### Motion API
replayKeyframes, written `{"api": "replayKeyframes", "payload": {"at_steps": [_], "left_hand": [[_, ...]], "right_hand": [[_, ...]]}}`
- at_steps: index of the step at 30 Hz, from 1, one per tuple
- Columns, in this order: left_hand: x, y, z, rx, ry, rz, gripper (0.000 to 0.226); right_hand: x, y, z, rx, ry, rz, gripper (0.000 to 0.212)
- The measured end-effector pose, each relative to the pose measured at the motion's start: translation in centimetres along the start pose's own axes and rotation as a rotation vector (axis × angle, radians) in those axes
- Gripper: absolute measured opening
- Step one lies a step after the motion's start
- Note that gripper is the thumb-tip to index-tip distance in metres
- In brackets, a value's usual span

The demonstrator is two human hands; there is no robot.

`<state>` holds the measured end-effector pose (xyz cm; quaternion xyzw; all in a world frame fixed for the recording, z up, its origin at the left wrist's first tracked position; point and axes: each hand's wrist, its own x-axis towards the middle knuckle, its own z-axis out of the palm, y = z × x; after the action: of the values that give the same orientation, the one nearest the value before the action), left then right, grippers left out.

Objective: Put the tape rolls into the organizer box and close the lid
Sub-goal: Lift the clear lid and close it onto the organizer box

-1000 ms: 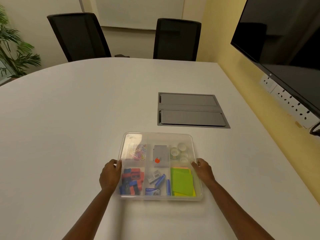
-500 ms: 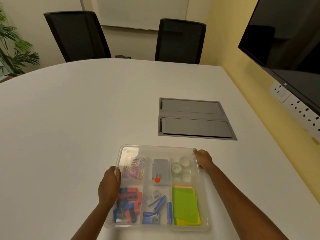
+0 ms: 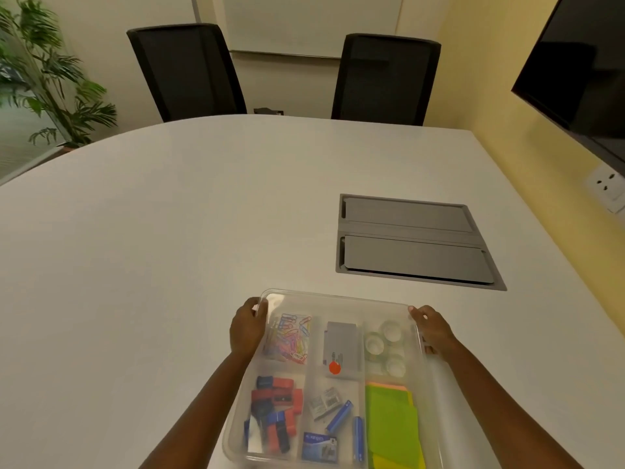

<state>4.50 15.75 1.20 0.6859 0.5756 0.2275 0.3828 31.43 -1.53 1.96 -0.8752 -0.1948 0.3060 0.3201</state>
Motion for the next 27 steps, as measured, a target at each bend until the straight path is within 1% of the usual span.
{"api": "replayKeyframes", "payload": {"at_steps": [3, 5, 7, 12, 15, 17, 19, 20, 22, 23, 25, 27], "left_hand": [[1.9, 0.8, 0.2, -0.162, -0.080, -0.074, 0.030], [2.6, 1.1, 0.2, -0.311, -0.137, -0.141, 0.025], [2.9, 1.3, 0.1, -0.410, -0.187, -0.195, 0.026], [3.6, 1.1, 0.3, -0.498, -0.233, -0.285, 0.034], [4.2, 1.0, 0.5, -0.518, -0.260, -0.362, 0.021], [4.6, 1.0, 0.7, -0.525, -0.259, -0.400, 0.028], [4.5, 1.2, 0.8, -0.525, -0.235, -0.398, 0.026], [4.3, 1.3, 0.7, -0.517, -0.220, -0.381, 0.022], [3.7, 1.2, 0.8, -0.426, -0.171, -0.307, 0.030], [3.3, 1.2, 0.9, -0.333, -0.145, -0.244, 0.033], [2.1, 1.1, 1.0, -0.085, -0.069, -0.096, 0.032], [0.9, 1.1, 1.2, 0.147, 0.018, 0.050, 0.029]], "right_hand": [[0.0, 0.1, -0.1, 0.045, -0.024, 0.010, 0.030], [-0.1, 0.2, -0.2, 0.079, -0.043, 0.019, 0.033], [-0.1, 0.2, -0.2, 0.084, -0.050, 0.023, 0.038], [-0.4, 0.2, -0.2, 0.112, -0.059, 0.015, 0.038], [-0.7, -0.1, -0.3, 0.120, -0.066, 0.000, 0.039], [-0.6, -0.1, -0.3, 0.123, -0.071, -0.006, 0.039], [-0.4, 0.0, -0.2, 0.098, -0.062, -0.019, 0.040], [-0.4, 0.0, -0.1, 0.067, -0.050, -0.028, 0.040], [-0.4, 0.0, 0.0, 0.003, -0.017, -0.046, 0.040], [-0.5, 0.0, 0.2, -0.027, 0.003, -0.049, 0.040], [-1.0, -0.3, 0.6, -0.108, 0.069, -0.052, 0.039], [-1.9, -0.7, 1.3, -0.272, 0.178, -0.073, 0.038]]}}
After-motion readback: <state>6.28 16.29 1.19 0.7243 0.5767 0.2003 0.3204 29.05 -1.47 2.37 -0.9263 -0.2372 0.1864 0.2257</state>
